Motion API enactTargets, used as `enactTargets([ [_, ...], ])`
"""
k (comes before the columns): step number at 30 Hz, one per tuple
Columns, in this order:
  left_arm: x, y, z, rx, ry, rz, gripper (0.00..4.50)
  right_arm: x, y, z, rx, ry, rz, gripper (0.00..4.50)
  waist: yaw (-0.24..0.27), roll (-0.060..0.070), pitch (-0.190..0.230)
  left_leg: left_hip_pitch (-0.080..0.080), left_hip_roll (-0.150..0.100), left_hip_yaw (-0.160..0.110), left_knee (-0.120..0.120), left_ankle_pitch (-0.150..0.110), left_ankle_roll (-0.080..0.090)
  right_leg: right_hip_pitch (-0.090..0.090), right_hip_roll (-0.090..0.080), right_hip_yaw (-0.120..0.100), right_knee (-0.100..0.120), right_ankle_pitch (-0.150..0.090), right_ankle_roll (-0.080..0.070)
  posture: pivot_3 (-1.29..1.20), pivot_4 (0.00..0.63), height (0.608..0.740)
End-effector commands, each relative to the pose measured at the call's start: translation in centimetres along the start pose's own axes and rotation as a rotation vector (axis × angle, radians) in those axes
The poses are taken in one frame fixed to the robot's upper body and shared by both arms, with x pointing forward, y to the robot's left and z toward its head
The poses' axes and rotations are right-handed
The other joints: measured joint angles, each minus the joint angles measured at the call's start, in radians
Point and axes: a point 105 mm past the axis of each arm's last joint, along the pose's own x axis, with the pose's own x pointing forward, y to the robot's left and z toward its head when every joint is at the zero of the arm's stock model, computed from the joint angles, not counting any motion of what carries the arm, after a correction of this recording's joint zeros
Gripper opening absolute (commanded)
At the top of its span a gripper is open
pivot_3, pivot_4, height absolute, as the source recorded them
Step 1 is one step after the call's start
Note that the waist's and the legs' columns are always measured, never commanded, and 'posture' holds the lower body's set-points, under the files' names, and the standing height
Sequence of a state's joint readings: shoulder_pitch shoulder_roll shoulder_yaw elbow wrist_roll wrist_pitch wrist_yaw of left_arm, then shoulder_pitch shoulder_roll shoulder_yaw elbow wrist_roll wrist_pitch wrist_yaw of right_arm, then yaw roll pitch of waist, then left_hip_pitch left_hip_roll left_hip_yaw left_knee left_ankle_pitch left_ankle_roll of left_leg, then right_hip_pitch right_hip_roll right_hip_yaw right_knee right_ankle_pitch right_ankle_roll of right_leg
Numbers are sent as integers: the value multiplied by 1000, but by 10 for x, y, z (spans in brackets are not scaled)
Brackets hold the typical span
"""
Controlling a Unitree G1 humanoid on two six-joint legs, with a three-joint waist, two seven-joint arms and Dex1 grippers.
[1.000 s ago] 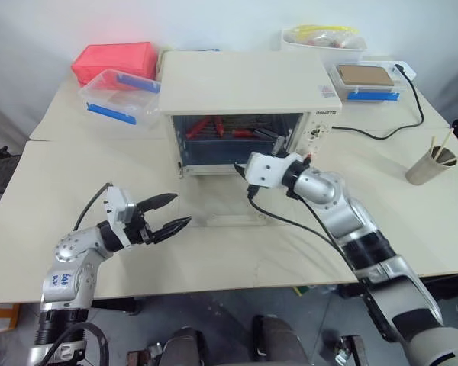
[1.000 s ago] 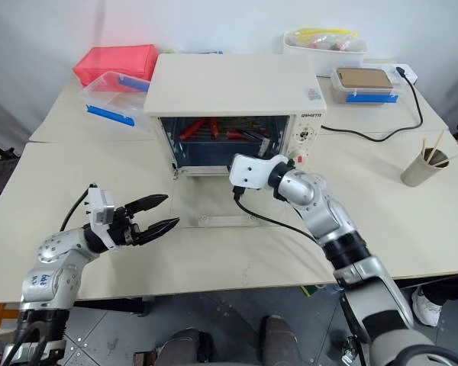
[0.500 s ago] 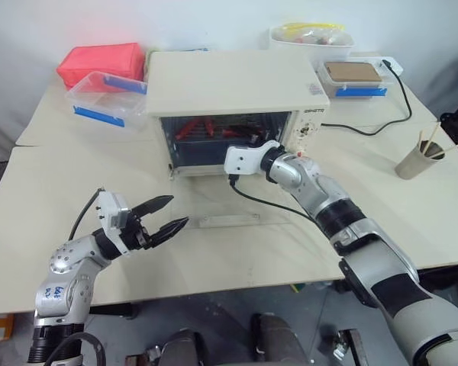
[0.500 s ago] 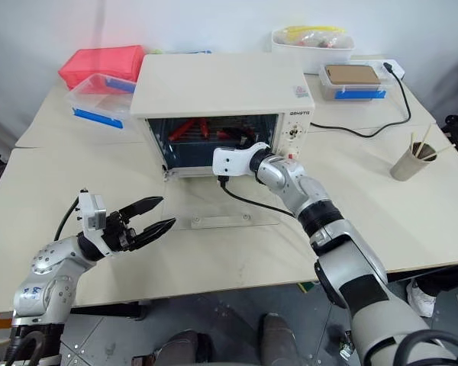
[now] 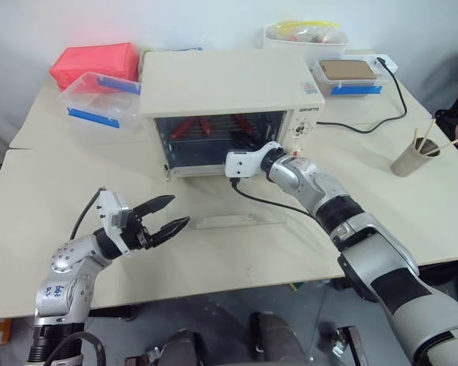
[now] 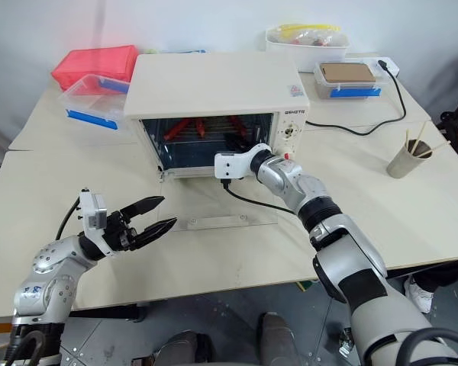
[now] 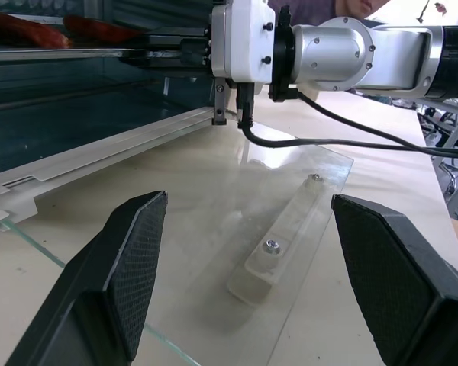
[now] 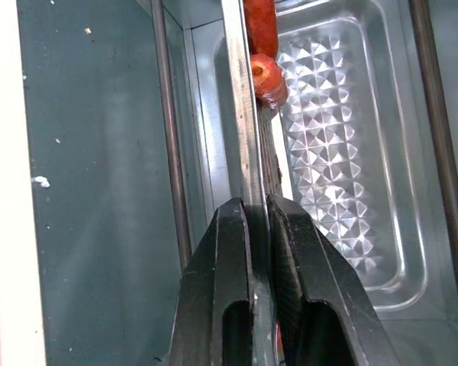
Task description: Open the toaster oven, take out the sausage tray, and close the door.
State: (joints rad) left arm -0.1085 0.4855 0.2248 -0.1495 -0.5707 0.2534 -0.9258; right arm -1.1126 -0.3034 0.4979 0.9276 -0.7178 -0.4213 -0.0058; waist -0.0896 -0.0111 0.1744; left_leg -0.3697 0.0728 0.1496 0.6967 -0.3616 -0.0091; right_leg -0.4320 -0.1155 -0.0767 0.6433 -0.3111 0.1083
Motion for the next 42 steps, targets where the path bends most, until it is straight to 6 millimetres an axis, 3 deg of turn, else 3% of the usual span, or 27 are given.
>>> enactTargets([
  [1,0,-4,11,31,-25,-18,3647,5,-25,8,-22,-37,-77,432,0,0,0,0,0,0,0,0,0,0,0,0,0,0,0,0,150,740],
  [4,2,-4,13,33,-26,-20,3647,6,-23,5,-22,-26,-48,432,-1,0,0,0,0,0,0,0,0,0,0,0,0,0,0,0,150,740],
  [6,5,-3,15,41,-29,-29,3647,7,-23,6,-19,-31,-36,59,0,0,0,0,0,0,0,0,0,0,0,0,0,0,0,0,150,740],
  [10,10,3,23,66,-43,-40,3647,8,-27,6,-17,-30,-43,13,0,0,0,0,0,0,1,0,0,0,0,0,0,0,0,0,150,740],
  [17,33,28,63,159,-118,-83,3647,6,-29,18,-30,-89,-54,13,-1,0,0,-1,0,0,1,0,0,0,0,0,0,0,0,0,150,740],
  [23,48,52,84,153,-145,-84,3647,2,-30,27,-41,-135,-47,13,-19,0,0,-1,-1,0,-2,0,0,-2,1,-1,0,0,0,0,150,740],
  [33,52,75,78,94,-80,-100,3647,-31,-28,39,-50,-170,-5,13,-20,0,0,-1,-1,-1,-1,1,0,-1,0,-3,0,0,0,0,150,740],
  [42,46,82,78,79,-77,-103,3647,-88,-8,43,-31,-134,77,13,7,0,0,-1,-1,0,1,1,0,-1,0,-2,1,0,0,0,150,740],
])
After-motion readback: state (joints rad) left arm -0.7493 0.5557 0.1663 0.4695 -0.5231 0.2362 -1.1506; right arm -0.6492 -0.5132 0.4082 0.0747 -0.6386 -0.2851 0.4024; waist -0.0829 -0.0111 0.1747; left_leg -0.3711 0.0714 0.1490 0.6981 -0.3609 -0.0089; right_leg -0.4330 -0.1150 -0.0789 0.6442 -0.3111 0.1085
